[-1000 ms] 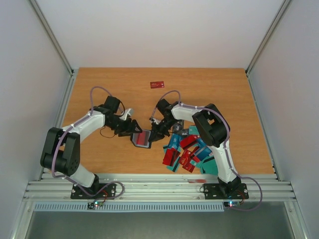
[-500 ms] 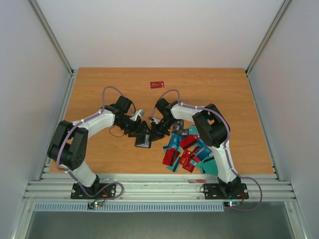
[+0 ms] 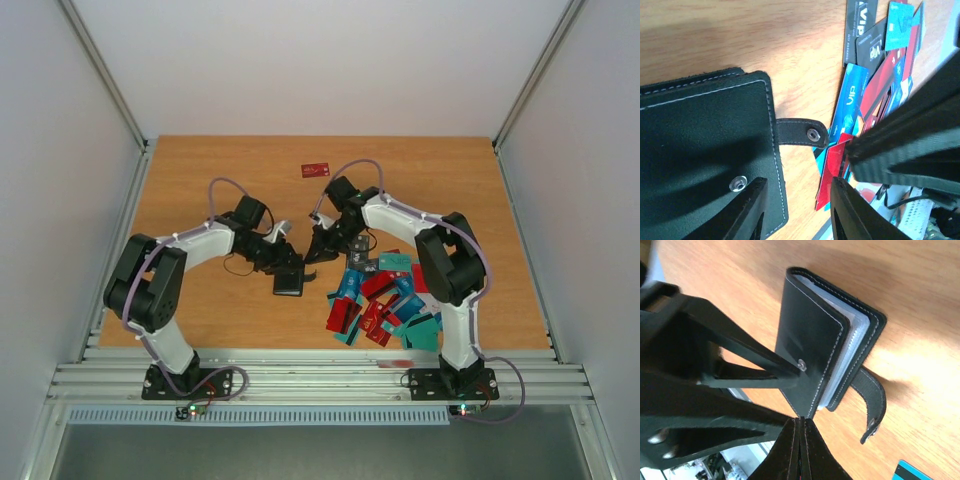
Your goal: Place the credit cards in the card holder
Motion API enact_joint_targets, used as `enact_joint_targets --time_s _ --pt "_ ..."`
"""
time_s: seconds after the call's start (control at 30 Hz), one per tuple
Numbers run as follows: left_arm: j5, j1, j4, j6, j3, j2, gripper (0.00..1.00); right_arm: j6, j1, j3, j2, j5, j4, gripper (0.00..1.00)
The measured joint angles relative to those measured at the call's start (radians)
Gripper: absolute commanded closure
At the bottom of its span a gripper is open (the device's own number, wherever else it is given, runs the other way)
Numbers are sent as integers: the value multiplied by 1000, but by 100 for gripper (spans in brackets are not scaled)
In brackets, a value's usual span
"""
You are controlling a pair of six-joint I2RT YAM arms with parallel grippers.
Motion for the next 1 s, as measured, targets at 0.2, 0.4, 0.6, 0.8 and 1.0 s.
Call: enact_joint_targets --time_s 0.2,0.4,0.6,0.8,1.0 --pt "0 -5 24 -19 -26 8 90 31 -8 -2 -1 -53 46 99" --pt "3 -5 35 -24 -36 8 98 66 -7 0 50 -109 99 99" --pt "14 -5 38 -33 -41 3 95 84 -7 7 129 -135 130 99" --pt "-18 -6 -52 -28 14 -61 88 82 -7 16 174 -138 131 99" --pt "-123 -5 -201 47 117 -82 88 61 -7 19 174 -130 109 99"
